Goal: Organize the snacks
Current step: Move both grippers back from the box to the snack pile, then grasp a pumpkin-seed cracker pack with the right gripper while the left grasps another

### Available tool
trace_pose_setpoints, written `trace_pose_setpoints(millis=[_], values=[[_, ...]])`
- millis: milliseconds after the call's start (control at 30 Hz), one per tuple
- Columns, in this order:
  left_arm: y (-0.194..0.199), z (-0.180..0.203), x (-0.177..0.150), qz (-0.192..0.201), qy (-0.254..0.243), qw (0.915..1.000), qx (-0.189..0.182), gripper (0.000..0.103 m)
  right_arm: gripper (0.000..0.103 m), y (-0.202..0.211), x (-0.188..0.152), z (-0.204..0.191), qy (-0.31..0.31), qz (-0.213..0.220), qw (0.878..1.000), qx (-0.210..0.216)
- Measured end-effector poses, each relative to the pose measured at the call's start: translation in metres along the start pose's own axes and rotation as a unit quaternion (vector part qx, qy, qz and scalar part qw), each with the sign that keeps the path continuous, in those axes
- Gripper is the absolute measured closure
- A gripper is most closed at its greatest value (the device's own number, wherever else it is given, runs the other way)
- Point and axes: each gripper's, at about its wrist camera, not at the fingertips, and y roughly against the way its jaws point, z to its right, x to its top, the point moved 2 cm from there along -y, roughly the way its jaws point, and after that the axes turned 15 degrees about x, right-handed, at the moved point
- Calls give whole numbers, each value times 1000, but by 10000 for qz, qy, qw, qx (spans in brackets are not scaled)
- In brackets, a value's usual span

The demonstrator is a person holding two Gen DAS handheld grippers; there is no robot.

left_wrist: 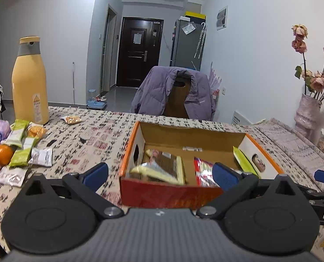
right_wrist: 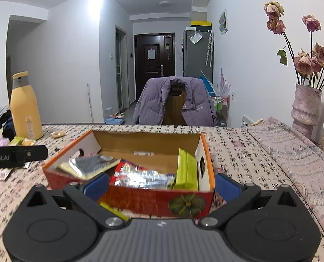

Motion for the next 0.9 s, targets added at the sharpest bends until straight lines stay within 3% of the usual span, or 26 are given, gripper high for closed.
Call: trace_pose_setpoints(millis=[533,900], values=[[26,-38,-79,-146,-305,9994,-40,0,0,37,-71,-11,-112,-525,9985,96],[24,-44,-101,-213,-402,9990,0,0,2,41,-102,3,-394,-911,9951,-55]])
